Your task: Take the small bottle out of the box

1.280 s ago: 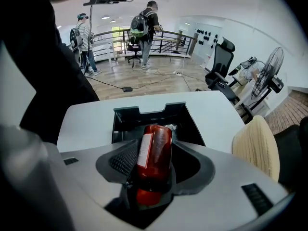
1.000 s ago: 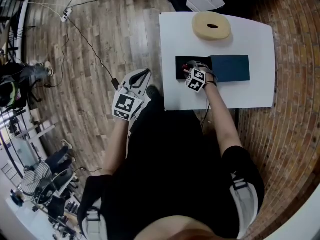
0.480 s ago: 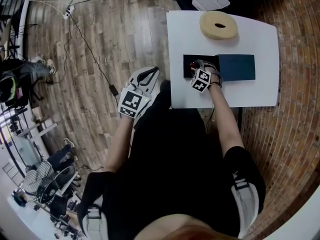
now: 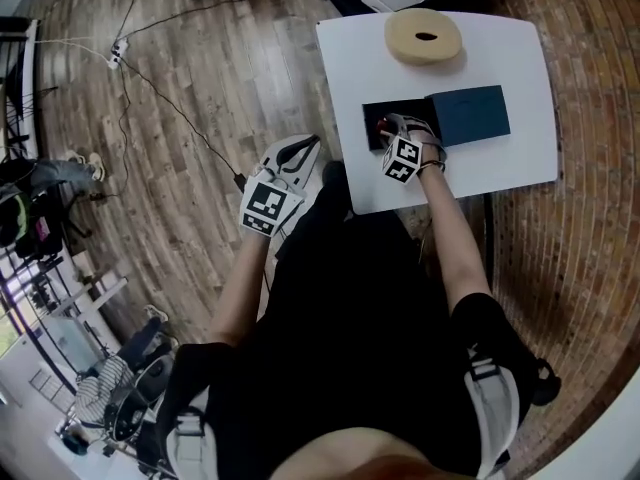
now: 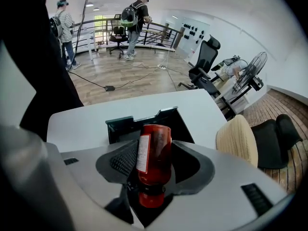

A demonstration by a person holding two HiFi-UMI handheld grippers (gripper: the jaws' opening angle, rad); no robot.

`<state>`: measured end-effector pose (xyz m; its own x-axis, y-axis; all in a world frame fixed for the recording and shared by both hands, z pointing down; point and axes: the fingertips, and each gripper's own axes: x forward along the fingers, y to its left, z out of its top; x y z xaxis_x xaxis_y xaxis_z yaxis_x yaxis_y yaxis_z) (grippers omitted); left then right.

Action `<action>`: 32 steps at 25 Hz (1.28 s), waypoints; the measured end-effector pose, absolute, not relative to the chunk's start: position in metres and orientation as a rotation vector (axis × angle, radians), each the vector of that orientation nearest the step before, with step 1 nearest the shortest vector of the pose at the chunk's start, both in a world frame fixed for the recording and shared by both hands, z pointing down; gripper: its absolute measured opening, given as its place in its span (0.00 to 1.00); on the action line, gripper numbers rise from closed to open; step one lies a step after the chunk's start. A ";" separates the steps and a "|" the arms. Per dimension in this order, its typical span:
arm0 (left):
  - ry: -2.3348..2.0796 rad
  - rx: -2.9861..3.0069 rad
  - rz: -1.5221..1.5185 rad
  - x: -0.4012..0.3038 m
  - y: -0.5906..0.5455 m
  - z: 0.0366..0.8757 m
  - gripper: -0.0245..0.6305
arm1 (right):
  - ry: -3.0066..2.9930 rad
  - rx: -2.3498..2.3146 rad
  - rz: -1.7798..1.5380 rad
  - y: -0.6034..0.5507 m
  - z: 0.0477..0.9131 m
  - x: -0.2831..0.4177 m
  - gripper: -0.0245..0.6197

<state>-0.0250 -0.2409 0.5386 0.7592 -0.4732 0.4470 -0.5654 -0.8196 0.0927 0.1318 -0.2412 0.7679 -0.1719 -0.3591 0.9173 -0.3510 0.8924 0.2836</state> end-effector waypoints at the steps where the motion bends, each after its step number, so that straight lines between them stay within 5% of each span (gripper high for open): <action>1: -0.798 2.744 0.605 -0.024 -0.241 0.540 0.07 | -1.770 0.553 -0.014 -0.241 0.765 0.132 0.37; 32: -0.528 2.895 0.554 0.012 -0.240 0.537 0.07 | -1.801 0.933 -0.096 -0.226 0.644 0.136 0.37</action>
